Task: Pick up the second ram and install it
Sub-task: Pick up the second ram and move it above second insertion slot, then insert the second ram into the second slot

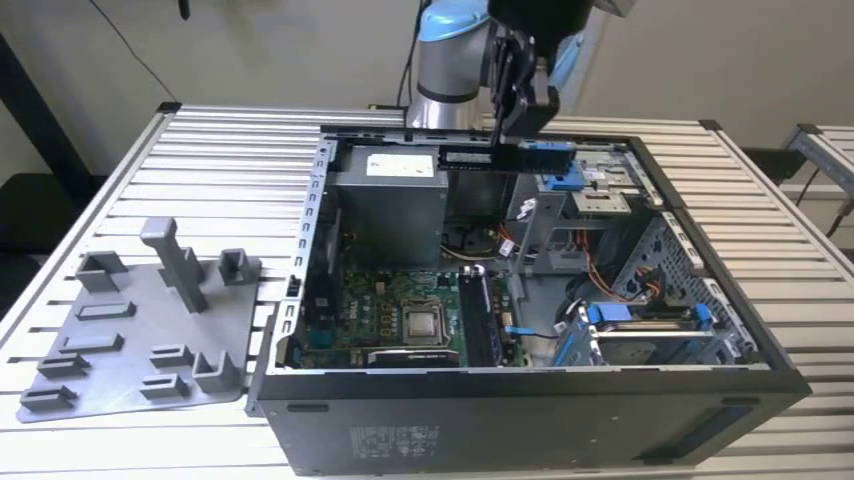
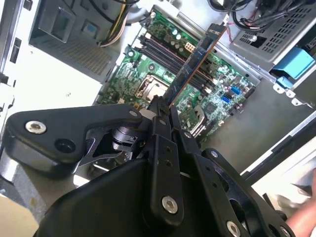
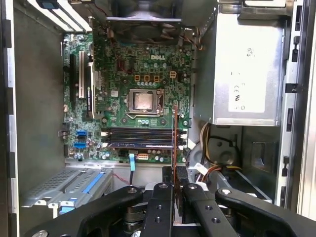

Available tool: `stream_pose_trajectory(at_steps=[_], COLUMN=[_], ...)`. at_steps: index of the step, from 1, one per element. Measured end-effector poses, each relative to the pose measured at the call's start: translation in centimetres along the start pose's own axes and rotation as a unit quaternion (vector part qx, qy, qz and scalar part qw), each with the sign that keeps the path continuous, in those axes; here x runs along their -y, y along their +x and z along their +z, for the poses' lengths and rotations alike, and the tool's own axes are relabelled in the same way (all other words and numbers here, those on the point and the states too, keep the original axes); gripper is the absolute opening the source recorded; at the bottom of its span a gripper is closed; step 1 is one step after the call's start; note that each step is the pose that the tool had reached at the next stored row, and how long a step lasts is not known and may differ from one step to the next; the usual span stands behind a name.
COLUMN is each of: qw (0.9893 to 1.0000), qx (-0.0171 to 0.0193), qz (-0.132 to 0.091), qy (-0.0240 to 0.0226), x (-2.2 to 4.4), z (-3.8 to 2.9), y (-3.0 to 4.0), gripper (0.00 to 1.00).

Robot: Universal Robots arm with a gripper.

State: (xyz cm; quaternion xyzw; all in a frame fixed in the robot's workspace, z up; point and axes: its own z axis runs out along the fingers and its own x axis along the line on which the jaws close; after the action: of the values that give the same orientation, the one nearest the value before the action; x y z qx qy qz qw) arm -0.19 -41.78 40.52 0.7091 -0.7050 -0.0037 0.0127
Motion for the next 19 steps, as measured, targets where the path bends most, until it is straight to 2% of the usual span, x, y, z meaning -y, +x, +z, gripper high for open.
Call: stream_pose_trajectory(at_steps=[5,19], qw=[1.0,1.0], qx=[0.0,0.0], qz=[0.0,0.0], qy=[0.0,0.0], x=[0.01,0.0], z=[0.0,0.02], y=[-0.4,-0.43], gripper=[0.14,0.14])
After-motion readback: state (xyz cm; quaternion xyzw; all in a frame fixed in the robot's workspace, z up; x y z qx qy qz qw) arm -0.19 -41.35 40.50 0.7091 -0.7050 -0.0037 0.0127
